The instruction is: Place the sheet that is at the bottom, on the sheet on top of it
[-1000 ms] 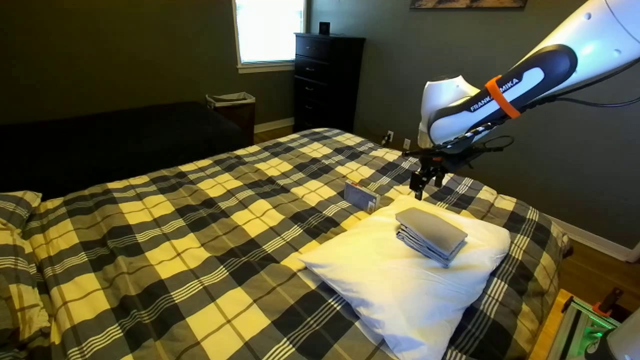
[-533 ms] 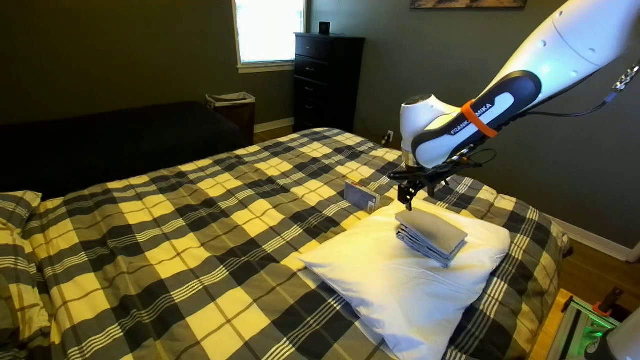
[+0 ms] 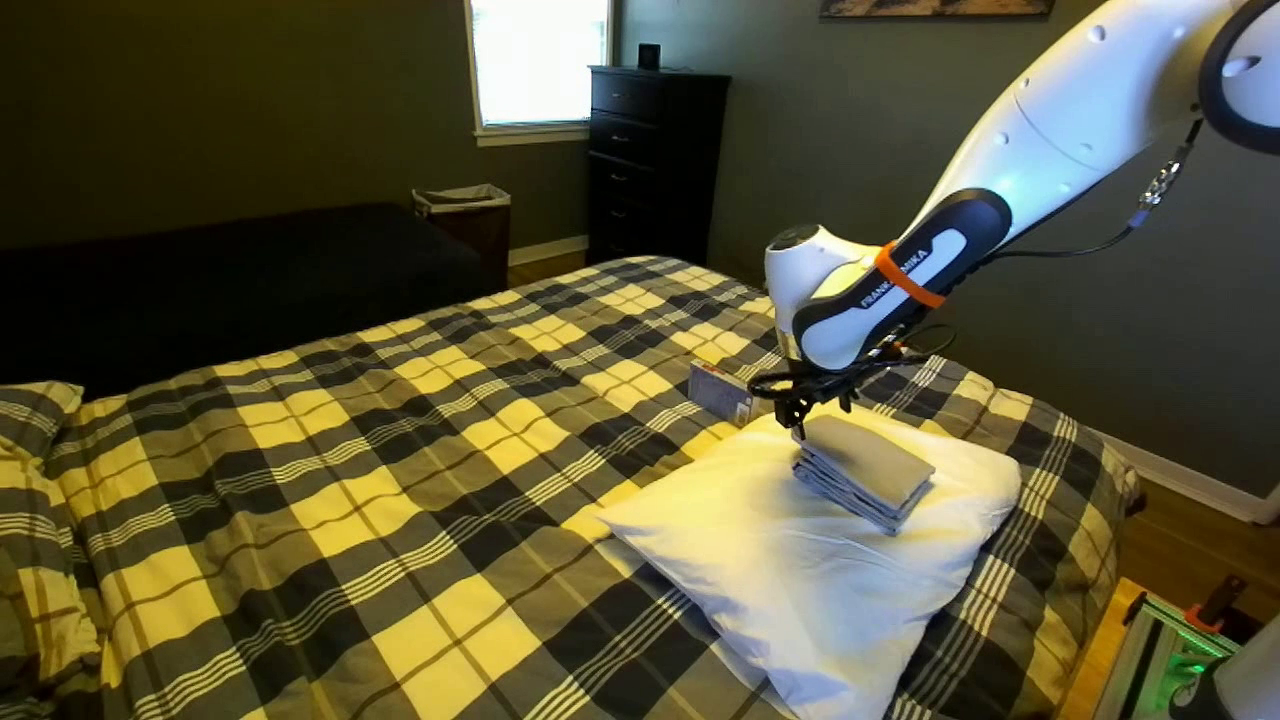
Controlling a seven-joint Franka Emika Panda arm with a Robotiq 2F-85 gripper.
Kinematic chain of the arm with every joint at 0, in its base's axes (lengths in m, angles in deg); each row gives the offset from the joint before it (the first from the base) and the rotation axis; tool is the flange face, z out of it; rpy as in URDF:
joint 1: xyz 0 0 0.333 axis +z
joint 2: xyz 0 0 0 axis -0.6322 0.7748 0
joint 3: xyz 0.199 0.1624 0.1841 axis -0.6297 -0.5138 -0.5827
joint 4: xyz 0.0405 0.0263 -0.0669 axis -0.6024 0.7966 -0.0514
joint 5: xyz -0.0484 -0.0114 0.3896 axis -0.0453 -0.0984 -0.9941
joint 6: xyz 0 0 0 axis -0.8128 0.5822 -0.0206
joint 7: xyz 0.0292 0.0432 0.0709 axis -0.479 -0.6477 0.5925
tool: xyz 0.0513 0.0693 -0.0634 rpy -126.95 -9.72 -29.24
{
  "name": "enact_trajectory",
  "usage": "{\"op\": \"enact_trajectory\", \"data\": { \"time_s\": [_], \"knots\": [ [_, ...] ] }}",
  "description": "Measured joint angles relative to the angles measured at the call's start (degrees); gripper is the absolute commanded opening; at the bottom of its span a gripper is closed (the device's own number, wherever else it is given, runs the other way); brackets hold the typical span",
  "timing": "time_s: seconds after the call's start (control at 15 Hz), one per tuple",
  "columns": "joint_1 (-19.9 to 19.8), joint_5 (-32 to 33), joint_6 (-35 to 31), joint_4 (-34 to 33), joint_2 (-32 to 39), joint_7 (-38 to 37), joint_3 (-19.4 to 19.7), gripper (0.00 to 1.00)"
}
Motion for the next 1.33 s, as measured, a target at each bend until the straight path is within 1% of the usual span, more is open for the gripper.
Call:
{"op": "enact_trajectory", "data": {
  "time_s": [0.4, 0.47, 0.53, 0.6, 0.67, 0.8, 0.93, 1.13, 1.2, 1.33],
  "knots": [
    [1.2, 0.0, 0.0, -3.6, 4.4, -1.0, 0.8, 1.00],
    [1.4, 0.0, 0.0, -4.2, 5.0, -1.1, 1.0, 0.92],
    [1.6, 0.0, 0.0, -4.7, 5.6, -1.2, 1.1, 0.74],
    [1.8, 0.0, 0.0, -5.2, 6.2, -1.2, 1.1, 0.68],
    [1.9, -0.1, 0.0, -5.6, 6.7, -1.2, 1.2, 0.58],
    [2.1, -0.1, 0.0, -6.4, 7.5, -1.3, 1.3, 0.42],
    [2.4, -0.1, 0.0, -7.0, 8.2, -1.3, 1.6, 0.28],
    [2.6, -0.2, 0.0, -7.8, 9.0, -1.3, 1.8, 0.05],
    [2.7, -0.2, 0.0, -8.0, 9.3, -1.3, 1.8, 0.01],
    [2.7, -0.3, 0.0, -8.2, 9.4, -1.3, 1.9, 0.00]
  ]
}}
